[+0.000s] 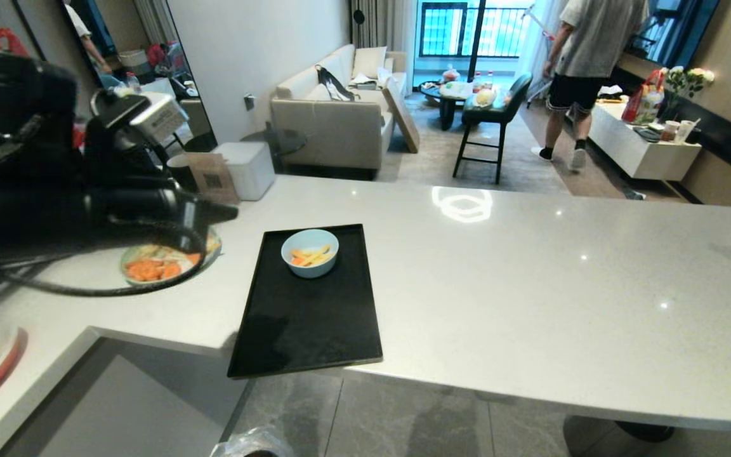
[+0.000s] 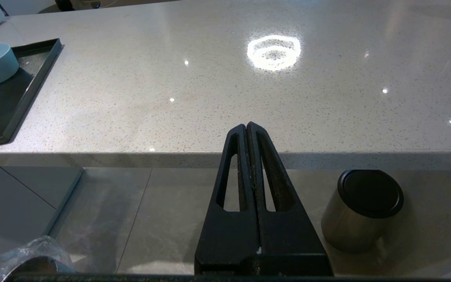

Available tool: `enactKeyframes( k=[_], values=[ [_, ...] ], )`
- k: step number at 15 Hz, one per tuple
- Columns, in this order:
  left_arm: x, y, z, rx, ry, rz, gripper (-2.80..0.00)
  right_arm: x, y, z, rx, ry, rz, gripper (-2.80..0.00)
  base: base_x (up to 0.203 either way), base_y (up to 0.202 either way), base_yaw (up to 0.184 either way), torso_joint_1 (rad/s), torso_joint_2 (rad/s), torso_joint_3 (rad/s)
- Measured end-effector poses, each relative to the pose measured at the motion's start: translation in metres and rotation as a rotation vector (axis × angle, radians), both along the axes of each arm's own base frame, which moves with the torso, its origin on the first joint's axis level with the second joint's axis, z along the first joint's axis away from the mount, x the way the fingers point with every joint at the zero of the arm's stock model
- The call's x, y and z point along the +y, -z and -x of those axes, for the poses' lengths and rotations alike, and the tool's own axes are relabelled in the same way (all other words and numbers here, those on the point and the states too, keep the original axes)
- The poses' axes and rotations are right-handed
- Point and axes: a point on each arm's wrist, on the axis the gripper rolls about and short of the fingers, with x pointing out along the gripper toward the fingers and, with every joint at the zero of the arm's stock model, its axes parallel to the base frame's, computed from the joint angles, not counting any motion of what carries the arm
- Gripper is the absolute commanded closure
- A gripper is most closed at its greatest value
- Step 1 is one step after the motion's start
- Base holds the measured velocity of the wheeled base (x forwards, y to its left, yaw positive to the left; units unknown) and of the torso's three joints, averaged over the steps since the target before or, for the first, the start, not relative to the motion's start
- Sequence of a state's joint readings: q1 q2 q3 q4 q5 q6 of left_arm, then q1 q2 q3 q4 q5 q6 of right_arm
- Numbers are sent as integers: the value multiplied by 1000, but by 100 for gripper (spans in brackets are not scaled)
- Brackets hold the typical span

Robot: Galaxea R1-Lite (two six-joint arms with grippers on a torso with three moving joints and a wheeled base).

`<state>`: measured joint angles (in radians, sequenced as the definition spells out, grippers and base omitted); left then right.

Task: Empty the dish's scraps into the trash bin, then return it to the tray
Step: Pick up the bowl with leftover food

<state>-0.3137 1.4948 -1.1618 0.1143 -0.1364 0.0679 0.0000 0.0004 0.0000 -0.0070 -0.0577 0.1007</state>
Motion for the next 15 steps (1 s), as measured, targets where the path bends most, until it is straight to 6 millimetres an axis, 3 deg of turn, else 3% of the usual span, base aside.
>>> enactKeyframes(
  k=[3, 6, 11, 12, 15],
  values=[
    [-24, 7, -44, 83, -43, -29, 0, 0, 0, 0, 0, 0, 0, 0, 0, 0, 0, 0, 0, 0],
    [-42, 26, -82, 152, -54, -56, 0, 0, 0, 0, 0, 0, 0, 0, 0, 0, 0, 0, 0, 0],
    [-41, 64, -141, 220, -110, -81, 0, 0, 0, 0, 0, 0, 0, 0, 0, 0, 0, 0, 0, 0],
    [-37, 70, -152, 224, -126, -80, -280, 0, 0, 0, 0, 0, 0, 0, 0, 0, 0, 0, 0, 0],
    [-22, 87, -179, 235, -176, -79, -280, 0, 0, 0, 0, 0, 0, 0, 0, 0, 0, 0, 0, 0]
  ],
)
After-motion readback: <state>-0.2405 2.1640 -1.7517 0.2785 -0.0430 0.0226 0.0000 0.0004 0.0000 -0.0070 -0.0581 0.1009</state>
